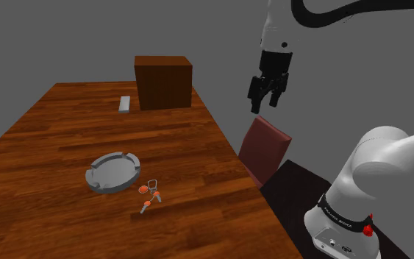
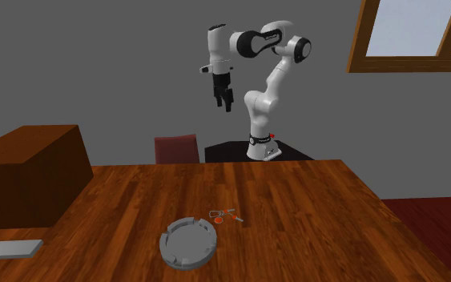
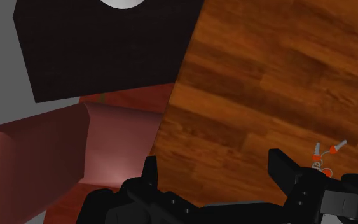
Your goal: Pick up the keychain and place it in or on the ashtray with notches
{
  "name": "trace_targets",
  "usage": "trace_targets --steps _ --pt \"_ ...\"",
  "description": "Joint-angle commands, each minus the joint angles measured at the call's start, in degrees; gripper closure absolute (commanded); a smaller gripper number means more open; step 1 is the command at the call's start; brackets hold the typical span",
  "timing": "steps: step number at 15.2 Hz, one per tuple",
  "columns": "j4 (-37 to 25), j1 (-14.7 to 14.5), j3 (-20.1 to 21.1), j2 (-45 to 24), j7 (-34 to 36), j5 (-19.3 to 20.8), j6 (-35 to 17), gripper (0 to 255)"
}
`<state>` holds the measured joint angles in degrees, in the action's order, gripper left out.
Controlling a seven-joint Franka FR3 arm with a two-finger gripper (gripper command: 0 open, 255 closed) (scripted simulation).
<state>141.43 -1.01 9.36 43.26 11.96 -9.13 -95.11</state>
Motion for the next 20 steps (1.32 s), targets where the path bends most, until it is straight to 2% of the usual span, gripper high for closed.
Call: trace_targets --steps 1,7,12,16,20 --pt "0.79 -0.57 2.23 -2.27 1.93 -1.36 -3.91 0" --pt "2.39 -1.91 8.9 -9.96 7.48 -4.27 -15.4 0" --pt "1.38 -2.13 14.57 -18.75 12.72 -4.59 -24.96 0" --pt "-0.92 -1.54 19.09 -27.11 17.96 -2.45 -32.17 0" --pt "-4.5 -0.67 23.11 -36.57 24.93 2.95 -38.5 0"
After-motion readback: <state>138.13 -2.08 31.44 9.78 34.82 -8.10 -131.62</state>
